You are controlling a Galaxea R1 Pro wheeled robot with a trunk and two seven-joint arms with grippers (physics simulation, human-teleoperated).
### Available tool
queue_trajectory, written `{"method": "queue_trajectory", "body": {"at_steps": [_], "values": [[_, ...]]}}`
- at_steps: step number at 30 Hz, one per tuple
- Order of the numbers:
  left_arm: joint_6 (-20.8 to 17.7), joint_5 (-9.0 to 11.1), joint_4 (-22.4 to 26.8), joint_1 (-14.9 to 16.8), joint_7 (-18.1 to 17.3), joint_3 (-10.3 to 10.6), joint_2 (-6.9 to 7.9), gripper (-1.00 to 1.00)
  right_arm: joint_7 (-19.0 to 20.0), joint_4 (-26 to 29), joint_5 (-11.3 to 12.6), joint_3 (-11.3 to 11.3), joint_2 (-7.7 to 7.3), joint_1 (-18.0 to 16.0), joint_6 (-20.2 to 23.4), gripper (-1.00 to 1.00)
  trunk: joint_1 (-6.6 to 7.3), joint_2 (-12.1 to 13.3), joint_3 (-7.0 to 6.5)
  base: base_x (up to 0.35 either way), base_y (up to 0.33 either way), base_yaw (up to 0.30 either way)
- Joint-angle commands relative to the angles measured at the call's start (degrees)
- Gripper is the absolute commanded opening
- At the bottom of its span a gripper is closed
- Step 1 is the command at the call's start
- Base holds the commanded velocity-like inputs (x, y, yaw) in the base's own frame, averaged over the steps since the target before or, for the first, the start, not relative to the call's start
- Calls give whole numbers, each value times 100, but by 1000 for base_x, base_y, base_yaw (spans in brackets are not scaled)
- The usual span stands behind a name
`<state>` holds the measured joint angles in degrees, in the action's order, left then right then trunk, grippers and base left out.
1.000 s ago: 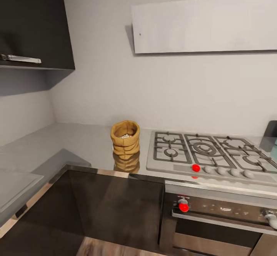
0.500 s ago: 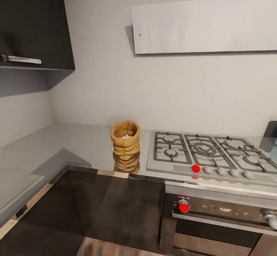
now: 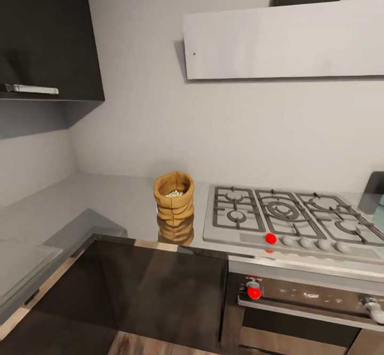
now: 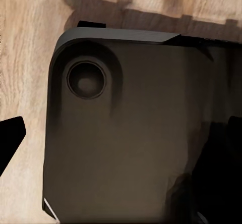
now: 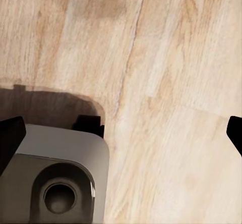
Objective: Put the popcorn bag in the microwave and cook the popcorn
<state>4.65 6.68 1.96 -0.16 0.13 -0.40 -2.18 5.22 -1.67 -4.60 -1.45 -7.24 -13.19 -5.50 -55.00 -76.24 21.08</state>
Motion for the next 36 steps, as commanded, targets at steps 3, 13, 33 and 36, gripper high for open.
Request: {"method": "queue_trajectory", "body": {"at_steps": [3, 13, 33, 36], "values": [[6, 53, 6, -2, 3, -3, -1, 100, 12, -18, -42, -6, 1, -8, -27, 100, 67, 119, -49, 0, 0, 0], [-19, 53, 6, -2, -2, -4, -1, 100, 5, -18, -32, -12, 2, -8, -31, 100, 286, 520, -229, 0, 0, 0], [-26, 53, 6, -2, -3, -4, 4, 100, 5, -18, -33, -4, -24, -8, -57, 100, 725, 1322, -588, 0, 0, 0], [-26, 55, 6, -2, -2, -4, 1, 100, 5, -18, -39, -4, -27, -8, -61, 100, 791, 1442, -642, 0, 0, 0]]}}
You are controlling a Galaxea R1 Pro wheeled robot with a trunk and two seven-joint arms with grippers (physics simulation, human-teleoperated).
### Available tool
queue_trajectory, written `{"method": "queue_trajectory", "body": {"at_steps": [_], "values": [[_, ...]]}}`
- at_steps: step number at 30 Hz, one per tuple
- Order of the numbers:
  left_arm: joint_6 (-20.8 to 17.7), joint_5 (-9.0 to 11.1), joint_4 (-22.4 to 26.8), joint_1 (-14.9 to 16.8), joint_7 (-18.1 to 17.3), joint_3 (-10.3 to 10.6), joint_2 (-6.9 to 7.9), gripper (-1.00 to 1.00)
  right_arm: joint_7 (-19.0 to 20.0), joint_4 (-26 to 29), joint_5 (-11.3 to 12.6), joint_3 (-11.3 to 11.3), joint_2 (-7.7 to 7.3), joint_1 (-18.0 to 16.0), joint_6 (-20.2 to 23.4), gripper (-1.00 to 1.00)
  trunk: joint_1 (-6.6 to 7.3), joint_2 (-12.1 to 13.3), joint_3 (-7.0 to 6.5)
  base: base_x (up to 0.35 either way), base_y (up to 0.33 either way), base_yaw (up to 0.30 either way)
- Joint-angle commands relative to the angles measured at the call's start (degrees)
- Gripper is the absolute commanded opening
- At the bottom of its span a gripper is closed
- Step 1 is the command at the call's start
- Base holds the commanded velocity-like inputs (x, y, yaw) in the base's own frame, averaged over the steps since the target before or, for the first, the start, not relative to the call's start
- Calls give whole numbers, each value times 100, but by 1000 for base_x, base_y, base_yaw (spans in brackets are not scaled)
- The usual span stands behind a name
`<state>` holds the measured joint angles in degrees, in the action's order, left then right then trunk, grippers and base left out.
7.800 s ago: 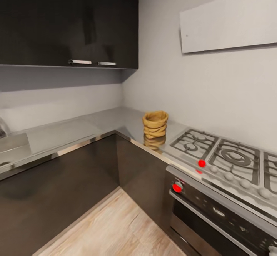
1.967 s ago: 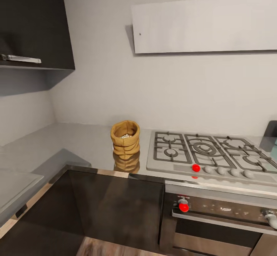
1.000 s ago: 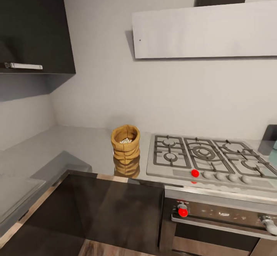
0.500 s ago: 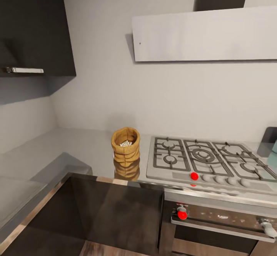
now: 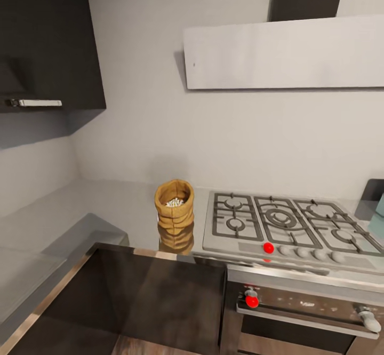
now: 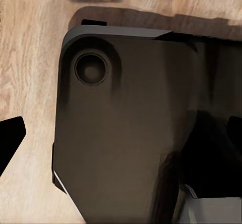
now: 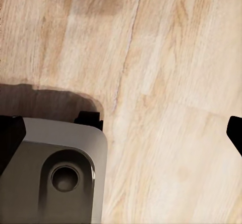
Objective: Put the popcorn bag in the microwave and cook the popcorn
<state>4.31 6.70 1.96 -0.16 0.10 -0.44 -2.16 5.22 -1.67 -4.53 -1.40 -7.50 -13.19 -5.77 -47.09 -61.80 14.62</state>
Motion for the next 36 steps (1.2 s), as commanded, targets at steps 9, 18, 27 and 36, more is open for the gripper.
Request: {"method": "queue_trajectory", "body": {"at_steps": [9, 18, 27, 36], "values": [[9, 51, 7, -2, 7, 0, -4, 100, 5, -18, -48, -16, -8, -9, -40, 100, 198, 358, -156, 0, 0, 0], [9, 50, 7, -2, 8, 0, -4, 100, 5, -18, -57, -19, 2, -9, -47, 100, 396, 719, -318, 0, 0, 0], [9, 50, 7, -2, 8, 0, -4, 100, 5, -18, -57, -19, 10, -9, -47, 100, 593, 1080, -479, 0, 0, 0], [9, 50, 7, -2, 8, 0, -4, 100, 5, -18, -57, -19, 3, -9, -49, 100, 791, 1441, -641, 0, 0, 0]]}}
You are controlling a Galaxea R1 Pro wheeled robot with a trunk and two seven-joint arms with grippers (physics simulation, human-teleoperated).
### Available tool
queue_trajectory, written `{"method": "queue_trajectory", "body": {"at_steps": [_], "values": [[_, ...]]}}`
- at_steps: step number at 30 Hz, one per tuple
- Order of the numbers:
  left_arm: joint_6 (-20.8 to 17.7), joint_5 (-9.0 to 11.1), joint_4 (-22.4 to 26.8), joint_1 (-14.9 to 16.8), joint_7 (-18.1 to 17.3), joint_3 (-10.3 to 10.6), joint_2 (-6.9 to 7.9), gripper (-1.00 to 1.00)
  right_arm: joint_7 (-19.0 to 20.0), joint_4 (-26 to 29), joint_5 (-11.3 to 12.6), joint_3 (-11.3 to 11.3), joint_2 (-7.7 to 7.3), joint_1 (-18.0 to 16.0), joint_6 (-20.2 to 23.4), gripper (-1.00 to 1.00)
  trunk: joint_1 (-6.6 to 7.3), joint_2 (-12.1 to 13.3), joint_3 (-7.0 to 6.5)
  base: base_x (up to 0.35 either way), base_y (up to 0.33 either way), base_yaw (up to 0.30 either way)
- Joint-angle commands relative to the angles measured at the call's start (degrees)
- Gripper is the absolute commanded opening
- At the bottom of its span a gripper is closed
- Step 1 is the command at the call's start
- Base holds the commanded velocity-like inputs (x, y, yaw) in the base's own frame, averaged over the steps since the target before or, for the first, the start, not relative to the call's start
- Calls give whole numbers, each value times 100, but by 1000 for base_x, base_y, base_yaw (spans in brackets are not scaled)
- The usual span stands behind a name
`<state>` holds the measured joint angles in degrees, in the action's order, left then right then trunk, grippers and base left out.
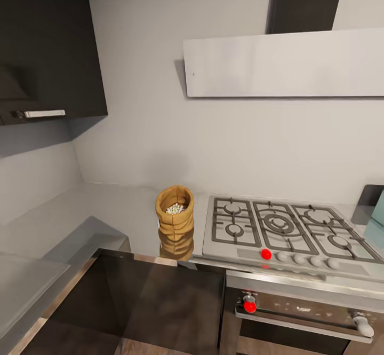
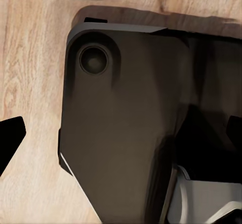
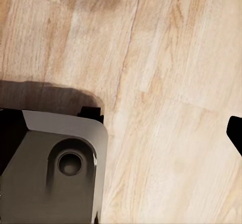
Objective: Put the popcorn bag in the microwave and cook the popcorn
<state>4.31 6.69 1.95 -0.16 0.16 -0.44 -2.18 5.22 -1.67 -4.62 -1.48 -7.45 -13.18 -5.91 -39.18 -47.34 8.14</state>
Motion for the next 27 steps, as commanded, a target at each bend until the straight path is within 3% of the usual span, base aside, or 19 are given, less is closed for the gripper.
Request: {"method": "queue_trajectory", "body": {"at_steps": [1, 13, 27], "values": [[9, 52, 7, -2, 2, 0, -1, 100, 5, -18, -48, -10, -2, -9, -34, 100, 22, 36, -11, 0, 0, 0], [9, 52, 7, -2, 2, 0, -1, 100, 5, -18, -43, -10, -6, -9, -7, 100, 285, 517, -227, 0, 0, 0], [44, 52, 8, -2, 1, 0, 2, 100, 38, 137, -96, -31, 10, -9, 30, 100, 285, 517, -227, 0, 0, 0]]}}
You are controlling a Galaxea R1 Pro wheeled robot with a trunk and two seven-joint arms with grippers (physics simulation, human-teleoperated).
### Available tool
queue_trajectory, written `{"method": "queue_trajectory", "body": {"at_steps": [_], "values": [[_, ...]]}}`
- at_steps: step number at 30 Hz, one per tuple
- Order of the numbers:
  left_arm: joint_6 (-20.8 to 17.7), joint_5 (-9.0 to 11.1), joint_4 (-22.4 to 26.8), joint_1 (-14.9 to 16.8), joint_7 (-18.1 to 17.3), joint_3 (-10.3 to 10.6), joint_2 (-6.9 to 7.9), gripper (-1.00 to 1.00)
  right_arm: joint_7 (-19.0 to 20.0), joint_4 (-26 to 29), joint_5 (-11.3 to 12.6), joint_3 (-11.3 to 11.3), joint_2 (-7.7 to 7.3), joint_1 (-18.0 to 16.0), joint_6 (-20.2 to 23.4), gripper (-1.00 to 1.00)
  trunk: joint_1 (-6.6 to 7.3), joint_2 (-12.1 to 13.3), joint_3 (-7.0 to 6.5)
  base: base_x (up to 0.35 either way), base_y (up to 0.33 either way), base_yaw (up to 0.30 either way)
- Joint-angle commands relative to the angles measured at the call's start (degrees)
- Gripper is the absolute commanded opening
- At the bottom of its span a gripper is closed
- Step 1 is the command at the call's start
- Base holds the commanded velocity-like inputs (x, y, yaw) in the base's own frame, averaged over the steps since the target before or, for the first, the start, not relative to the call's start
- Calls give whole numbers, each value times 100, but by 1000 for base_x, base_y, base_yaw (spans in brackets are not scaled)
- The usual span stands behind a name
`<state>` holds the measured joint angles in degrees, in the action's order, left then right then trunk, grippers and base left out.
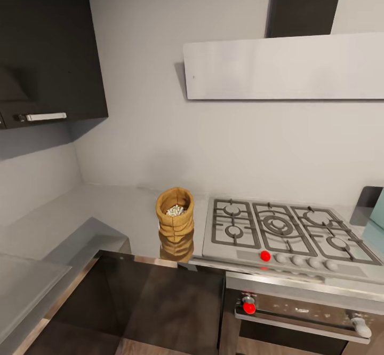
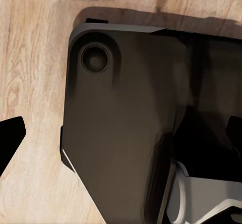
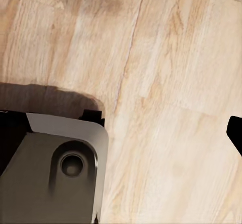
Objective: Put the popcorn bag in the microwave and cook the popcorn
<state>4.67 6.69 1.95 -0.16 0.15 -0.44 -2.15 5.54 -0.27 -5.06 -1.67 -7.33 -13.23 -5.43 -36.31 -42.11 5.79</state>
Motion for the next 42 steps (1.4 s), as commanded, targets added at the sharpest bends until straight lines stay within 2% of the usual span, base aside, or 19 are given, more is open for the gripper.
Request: {"method": "queue_trajectory", "body": {"at_steps": [1, 2, 4, 5, 6, 13, 15, 20, 23, 25, 30, 32, 35, 36, 38, 41, 42], "values": [[8, 52, 8, -2, 0, 0, -3, 100, 10, 118, -59, -9, 10, -4, -10, 100, -1, -6, 8, 0, 0, 0], [8, 52, 8, -2, 1, 0, -4, 100, 12, 311, -65, -9, 22, -4, 29, 100, -1, -6, 8, 0, 0, 0], [8, 52, 8, -2, 1, 0, -5, 100, 15, 961, -71, -9, 39, -4, 464, 100, -1, -6, 8, 0, 0, 0], [8, 52, 8, -2, 0, 0, -5, 100, 19, 1283, -69, -7, 42, -4, 792, 100, -1, -6, 8, 0, 0, 0], [8, 52, 8, -2, -1, 0, -5, 100, 30, 1841, -59, -2, 45, -4, 1327, 100, -1, -6, 8, 0, 0, 0], [8, 52, 8, -2, 1, 0, -5, 100, 42, 4608, -16, 13, 47, -4, 3761, 100, -1, -6, 8, 0, 0, 0], [8, 52, 8, -2, 1, 0, -5, 100, 37, 5606, -14, 16, 47, -4, 4538, 100, -1, -6, 8, 0, 0, 0], [8, 52, 8, -2, -1, 0, -5, 100, 29, 7237, -13, 14, 47, -4, 5677, 100, -1, -6, 8, 0, 0, 0], [8, 52, 8, -2, 0, 0, -7, 100, 16, 7798, -13, 16, 59, -4, 6224, 100, -1, -6, 8, 0, 0, 0], [8, 52, 8, -2, 0, 0, -6, 100, -1, 7933, -24, 17, 121, -163, 6543, 100, -1, -6, 8, 0, 0, 0], [8, 52, 8, -2, -4, 0, -5, 100, -18, 7909, -15, 17, 350, -1005, 6543, 100, -1, -6, 8, 0, 0, 0], [8, 52, 8, -2, -4, 0, -5, 100, -202, 7798, -14, 12, 606, -1415, 6543, 100, -1, -6, 8, 0, 0, 0], [8, 52, 8, -2, -4, 0, -5, 100, -756, 7474, -8, 10, 979, -1917, 6543, 100, -1, -6, 8, 0, 0, 0], [8, 52, 8, -2, -5, 0, -6, 100, -1032, 7210, -6, 9, 1187, -2202, 6543, 100, -1, -6, 8, 0, 0, 0], [8, 52, 8, -2, -5, 0, -7, 100, -1372, 6686, 4, 9, 1486, -2735, 6543, 100, -1, -6, 8, 0, 0, 0], [8, 52, 8, -2, -6, 0, -9, 100, -1526, 6048, 17, 15, 1718, -3398, 6543, 100, -1, -6, 8, 0, 0, 0], [8, 52, 8, -2, -6, 0, -9, 100, -1557, 5761, 22, 18, 1733, -3733, 6543, 100, -1, -6, 8, 0, 0, 0]]}}
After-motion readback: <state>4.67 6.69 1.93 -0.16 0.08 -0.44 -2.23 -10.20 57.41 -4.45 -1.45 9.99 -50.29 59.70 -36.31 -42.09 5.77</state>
